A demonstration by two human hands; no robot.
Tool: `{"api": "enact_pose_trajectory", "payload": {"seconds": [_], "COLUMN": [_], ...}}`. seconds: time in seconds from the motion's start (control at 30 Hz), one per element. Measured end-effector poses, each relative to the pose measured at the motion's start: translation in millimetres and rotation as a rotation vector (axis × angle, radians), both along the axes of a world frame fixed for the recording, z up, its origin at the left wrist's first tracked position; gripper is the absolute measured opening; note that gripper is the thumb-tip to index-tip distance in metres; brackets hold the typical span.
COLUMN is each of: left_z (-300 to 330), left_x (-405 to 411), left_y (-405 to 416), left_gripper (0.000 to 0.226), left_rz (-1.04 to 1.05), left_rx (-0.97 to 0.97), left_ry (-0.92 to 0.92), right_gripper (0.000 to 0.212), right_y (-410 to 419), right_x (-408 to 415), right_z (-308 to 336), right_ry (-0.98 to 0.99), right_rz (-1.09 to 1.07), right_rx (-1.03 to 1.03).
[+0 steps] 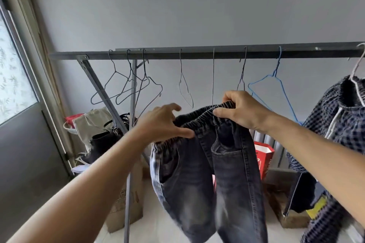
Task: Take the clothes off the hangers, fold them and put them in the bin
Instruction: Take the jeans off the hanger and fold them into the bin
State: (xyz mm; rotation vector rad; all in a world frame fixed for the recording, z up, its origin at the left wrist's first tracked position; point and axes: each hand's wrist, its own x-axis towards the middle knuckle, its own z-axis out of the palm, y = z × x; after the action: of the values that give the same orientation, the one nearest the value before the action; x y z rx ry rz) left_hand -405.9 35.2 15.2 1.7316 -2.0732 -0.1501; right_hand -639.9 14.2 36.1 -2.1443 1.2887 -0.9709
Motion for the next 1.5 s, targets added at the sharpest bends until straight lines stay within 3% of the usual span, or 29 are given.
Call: {"api": "enact_pose_trajectory", "payload": {"seconds": [0.1,0.23,0.27,0.33,0.4,0.47,0.6,0.7,0.8,0.87,0.9,1.0,1.07,1.1,1.2,1.23,1.3,1.4,1.5], "left_z": [-18,-24,-21,-15,-10,-9,-5,0,3,5,6,9,7,3,-23,-34,-56,-81,-90], "left_x": [-22,-28,-29,-33,-36,-37,-41,-41,-34,-31,-28,-10,13,25,44,47,55,63,59], "left_y": [-4,-15,-15,-13,-11,-10,-4,1,3,8,11,20,23,24,29,29,27,30,32], "left_gripper": [0.049,0.037,0.032,0.022,0.013,0.012,0.019,0.025,0.02,0.016,0.014,0.017,0.025,0.026,0.026,0.026,0.039,0.093,0.099], "left_rz": [0.13,0.098,0.083,0.083,0.113,0.141,0.188,0.206,0.226,0.247,0.247,0.159,0.129,0.138,0.155,0.131,0.064,-0.084,-0.239], "left_rx": [-0.115,-0.01,0.071,0.288,0.488,0.583,0.561,0.487,0.387,0.309,0.274,0.206,0.16,0.15,0.237,0.258,0.237,0.24,0.289], "left_ry": [-0.173,0.013,0.143,0.583,0.986,1.242,1.464,1.546,1.603,1.618,1.618,1.588,1.497,1.454,1.387,1.376,1.284,1.151,1.203], "right_gripper": [0.028,0.028,0.038,0.051,0.039,0.026,0.02,0.02,0.035,0.059,0.059,0.022,0.012,0.01,0.011,0.012,0.013,0.014,0.014], "right_y": [1,1,0,2,6,8,17,27,36,37,36,28,20,17,11,10,9,4,2], "right_x": [7,1,-2,-6,-4,-3,9,18,26,42,54,76,77,78,86,90,95,94,94], "right_z": [3,-1,-4,-9,-17,-29,-50,-53,-52,-55,-56,-44,-37,-35,-41,-43,-40,-26,-12], "right_ry": [0.081,0.13,0.13,0.1,0.008,-0.06,-0.164,-0.378,-0.505,-0.377,-0.339,-0.496,-0.671,-0.677,-0.456,-0.476,-0.584,-0.655,-0.667], "right_rz": [0.029,0.04,0.031,0.013,0.015,-0.004,0.044,0.13,0.231,0.172,0.103,-0.045,-0.02,0.008,0.052,0.044,0.035,0.08,0.183], "right_rx": [-0.036,-0.107,-0.118,-0.12,-0.112,-0.114,-0.082,0.077,0.228,0.172,0.116,0.02,0.043,0.059,0.086,0.091,0.106,0.127,0.171]}}
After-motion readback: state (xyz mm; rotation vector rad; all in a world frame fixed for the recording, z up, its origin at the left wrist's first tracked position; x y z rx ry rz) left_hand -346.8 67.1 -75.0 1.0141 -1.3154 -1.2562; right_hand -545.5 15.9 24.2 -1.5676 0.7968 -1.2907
